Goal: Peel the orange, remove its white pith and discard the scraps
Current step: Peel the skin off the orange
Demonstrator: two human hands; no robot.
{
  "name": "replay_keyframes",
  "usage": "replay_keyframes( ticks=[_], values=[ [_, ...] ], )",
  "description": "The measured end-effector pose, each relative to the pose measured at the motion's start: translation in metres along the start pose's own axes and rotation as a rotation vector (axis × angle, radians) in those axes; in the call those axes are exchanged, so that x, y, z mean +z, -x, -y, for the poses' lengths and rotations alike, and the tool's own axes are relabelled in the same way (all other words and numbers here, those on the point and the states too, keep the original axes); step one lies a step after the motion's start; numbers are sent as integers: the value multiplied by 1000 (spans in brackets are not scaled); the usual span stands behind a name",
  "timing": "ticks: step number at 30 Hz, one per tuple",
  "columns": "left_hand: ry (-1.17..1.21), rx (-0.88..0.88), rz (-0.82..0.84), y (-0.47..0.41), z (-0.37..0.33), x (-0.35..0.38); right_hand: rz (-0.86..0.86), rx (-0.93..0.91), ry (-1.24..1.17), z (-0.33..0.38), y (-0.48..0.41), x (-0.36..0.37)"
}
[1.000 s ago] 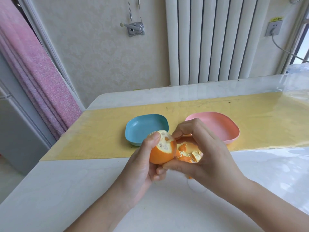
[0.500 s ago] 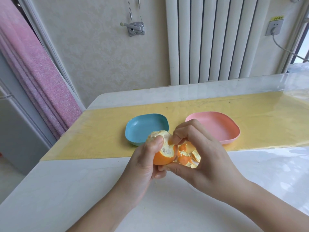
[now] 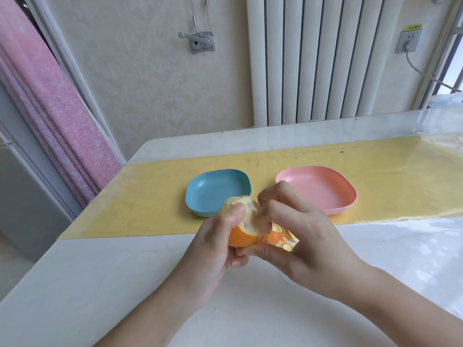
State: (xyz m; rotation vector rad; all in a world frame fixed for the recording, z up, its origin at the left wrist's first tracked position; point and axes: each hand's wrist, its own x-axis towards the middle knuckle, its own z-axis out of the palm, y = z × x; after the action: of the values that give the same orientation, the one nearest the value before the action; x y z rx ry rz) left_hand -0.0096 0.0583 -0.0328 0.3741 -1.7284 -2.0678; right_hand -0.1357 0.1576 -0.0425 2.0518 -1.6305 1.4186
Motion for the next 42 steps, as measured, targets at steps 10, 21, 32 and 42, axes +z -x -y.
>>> replay_keyframes(
  ticks=[10, 21, 32, 42],
  values=[
    [147, -20, -45, -1, -2, 1, -86, 46, -17, 1, -1, -1],
    [72, -16, -82, -3, 5, -1, -1, 135, -158, -3, -4, -10],
    [-7, 0, -168, -4, 7, -1, -169, 120, -6, 0, -3, -7],
    [72, 45, -108, -3, 13, 2, -246, 278, -74, 7, -4, -4]
  ],
)
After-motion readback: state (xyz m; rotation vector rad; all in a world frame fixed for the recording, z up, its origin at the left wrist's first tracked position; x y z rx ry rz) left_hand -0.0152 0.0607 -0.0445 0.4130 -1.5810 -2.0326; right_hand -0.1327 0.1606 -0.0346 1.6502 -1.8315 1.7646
